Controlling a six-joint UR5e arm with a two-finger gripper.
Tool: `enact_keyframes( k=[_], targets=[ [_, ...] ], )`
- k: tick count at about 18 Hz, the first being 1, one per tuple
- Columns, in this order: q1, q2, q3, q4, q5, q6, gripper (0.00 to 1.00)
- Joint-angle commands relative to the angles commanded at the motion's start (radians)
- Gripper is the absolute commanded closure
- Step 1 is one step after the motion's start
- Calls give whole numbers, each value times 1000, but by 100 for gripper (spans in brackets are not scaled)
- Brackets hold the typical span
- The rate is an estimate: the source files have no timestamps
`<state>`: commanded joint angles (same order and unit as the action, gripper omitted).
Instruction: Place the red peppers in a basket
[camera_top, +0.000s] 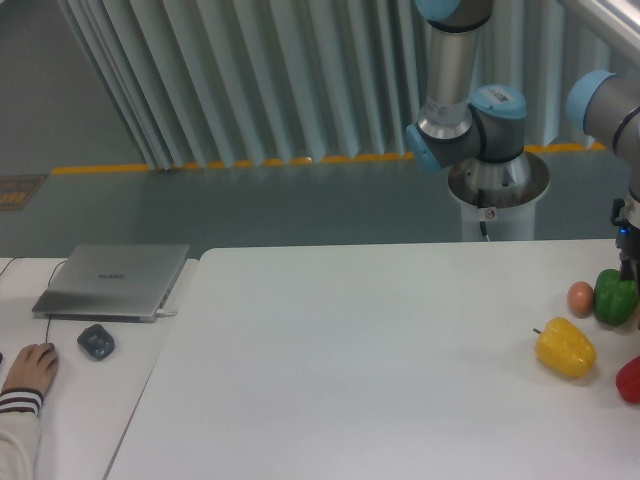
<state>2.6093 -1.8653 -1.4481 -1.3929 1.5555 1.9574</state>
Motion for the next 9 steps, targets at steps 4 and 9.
enact_keyframes(
  k=[4, 9],
  targets=[
    [0, 2, -5, 0, 0, 0, 0],
    [-5, 9, -12, 2, 0, -2, 0]
  ],
)
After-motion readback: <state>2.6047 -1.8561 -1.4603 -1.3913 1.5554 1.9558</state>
